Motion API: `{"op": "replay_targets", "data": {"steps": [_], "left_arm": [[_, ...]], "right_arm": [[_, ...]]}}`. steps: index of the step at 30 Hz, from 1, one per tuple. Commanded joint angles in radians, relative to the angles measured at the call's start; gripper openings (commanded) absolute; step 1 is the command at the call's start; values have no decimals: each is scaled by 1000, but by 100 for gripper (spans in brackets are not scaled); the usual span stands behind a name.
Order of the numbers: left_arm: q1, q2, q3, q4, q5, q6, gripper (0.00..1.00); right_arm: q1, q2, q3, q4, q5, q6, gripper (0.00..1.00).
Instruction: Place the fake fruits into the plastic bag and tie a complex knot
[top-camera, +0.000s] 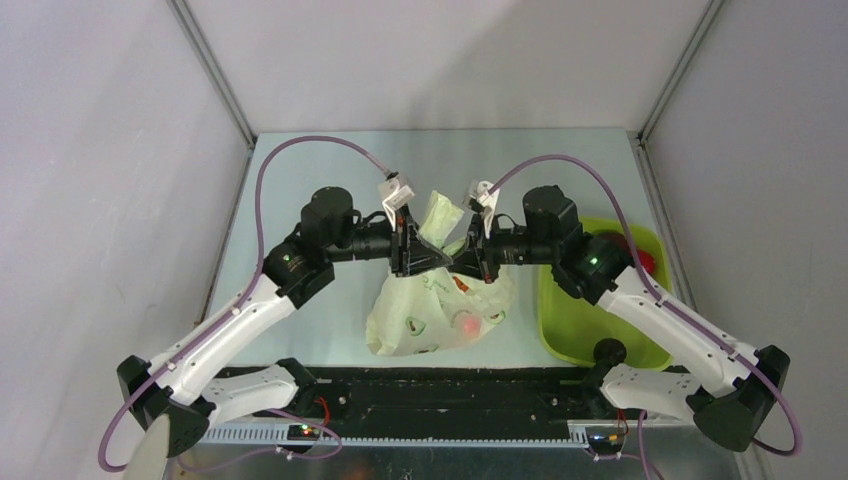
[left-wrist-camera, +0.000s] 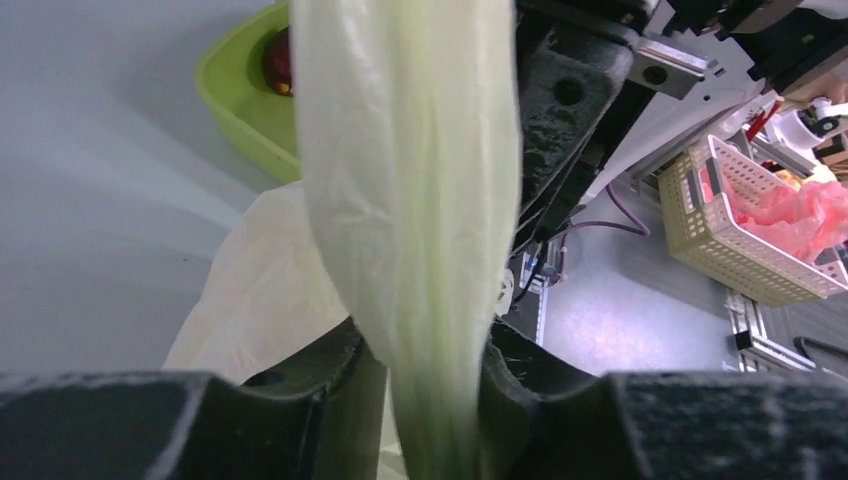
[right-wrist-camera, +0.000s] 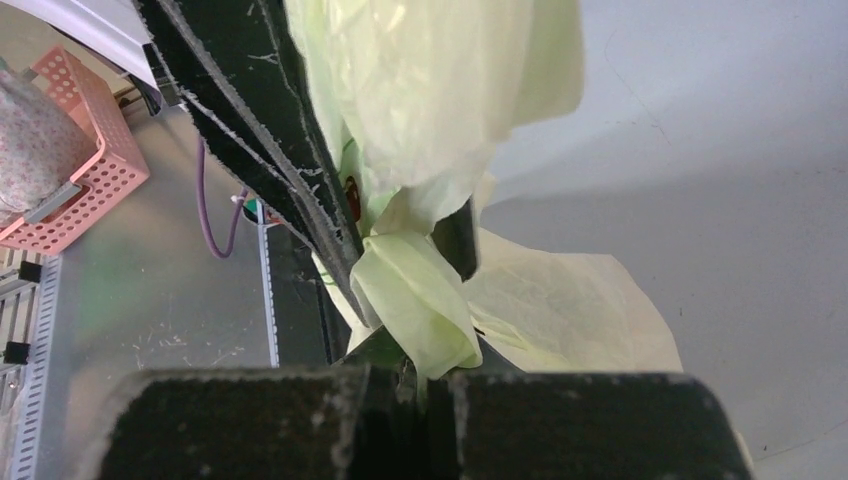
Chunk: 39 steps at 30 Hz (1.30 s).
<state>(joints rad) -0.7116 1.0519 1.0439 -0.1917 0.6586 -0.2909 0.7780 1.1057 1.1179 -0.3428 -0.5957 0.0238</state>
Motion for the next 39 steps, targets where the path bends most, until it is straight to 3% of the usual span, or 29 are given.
{"op": "replay_targets", "data": {"steps": [1, 5, 8, 10, 13, 17, 21, 28, 32, 38, 39], "left_arm": [[-9, -8, 8, 108, 66, -20, 28], [-9, -21, -19, 152, 121, -32, 7], [-10, -45, -45, 180, 148, -32, 0], [-9, -65, -58, 185, 144, -25, 0], [-10, -83, -71, 186, 141, -23, 0], [-11, -87, -78, 187, 140, -30, 0], [-11, -89, -85, 223, 143, -38, 0], [-11, -87, -84, 229, 167, -43, 0], [-11, -90, -83, 233, 172, -46, 0], [-10, -93, -85, 226, 178, -43, 0], [-11, -97, -90, 228, 178, -44, 0]], "right_arm": [[9, 8, 50, -3, -23, -21, 0], [9, 0, 54, -11, -19, -21, 0], [3, -18, 54, -16, -18, -21, 4], [-13, -38, 54, -24, -35, -21, 17], [-64, -81, 53, -41, -73, -21, 47], [-116, -121, 53, -114, -126, -68, 79], [-169, -149, 37, -166, -227, -115, 90], [-180, -169, -13, -128, -259, -138, 91], [-170, -142, -19, -120, -270, -132, 84], [-161, -127, -37, -93, -249, -103, 37], [-161, -124, -39, -92, -248, -100, 35]]}}
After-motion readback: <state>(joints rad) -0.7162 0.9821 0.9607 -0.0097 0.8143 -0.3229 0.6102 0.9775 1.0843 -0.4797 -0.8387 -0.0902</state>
